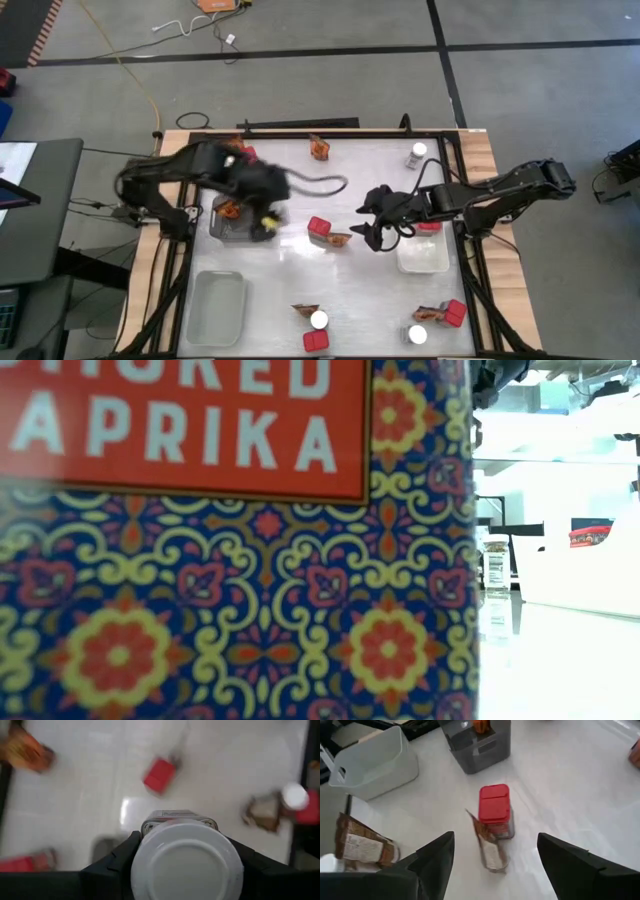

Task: Sort spices by type
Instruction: Put the white spice bottle into the gray bin

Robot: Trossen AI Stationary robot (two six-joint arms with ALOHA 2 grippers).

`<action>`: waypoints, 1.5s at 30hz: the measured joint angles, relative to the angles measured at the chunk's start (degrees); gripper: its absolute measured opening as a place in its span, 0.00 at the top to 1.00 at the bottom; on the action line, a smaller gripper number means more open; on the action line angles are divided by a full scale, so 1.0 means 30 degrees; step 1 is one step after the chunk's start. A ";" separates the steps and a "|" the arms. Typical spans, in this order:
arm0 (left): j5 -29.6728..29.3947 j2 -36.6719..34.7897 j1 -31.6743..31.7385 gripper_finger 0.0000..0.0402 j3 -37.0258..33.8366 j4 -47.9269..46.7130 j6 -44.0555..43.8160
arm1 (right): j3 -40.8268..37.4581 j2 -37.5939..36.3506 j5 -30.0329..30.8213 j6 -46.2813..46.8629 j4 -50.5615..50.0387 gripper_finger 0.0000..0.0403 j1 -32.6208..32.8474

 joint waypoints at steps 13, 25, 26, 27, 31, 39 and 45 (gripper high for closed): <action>-0.1885 -0.7738 -0.9077 0.50 -1.1253 0.3807 -1.1960 | 0.0000 0.0000 0.0015 0.4275 0.2681 0.23 0.0415; -0.2648 -0.7504 -1.5639 0.50 -1.6341 0.5733 -1.5517 | -0.0007 0.0187 0.0068 0.4282 0.3875 0.23 0.0970; -0.2616 -0.7439 -1.5806 0.50 -1.6704 0.5833 -1.5591 | -0.0007 0.0197 0.0079 0.4282 0.3836 0.23 0.1104; -0.2563 -0.7380 -1.5939 0.50 -1.7082 0.5975 -1.5727 | -0.0011 0.0206 0.0080 0.4286 0.3798 0.23 0.1209; -0.1851 -0.7396 -1.6157 0.50 -1.8584 0.6594 -1.5755 | -0.0015 0.0204 0.0073 0.4282 0.3827 0.23 0.1659; -0.1382 -0.7625 -1.6225 0.50 -2.0837 0.9674 -1.4475 | -0.0015 0.0204 0.0073 0.4318 0.3850 0.23 0.2475; -0.1744 -0.7567 -1.7058 0.50 -2.2019 1.0947 -1.4737 | -0.0015 0.0204 0.0066 0.4765 0.3880 0.23 0.2900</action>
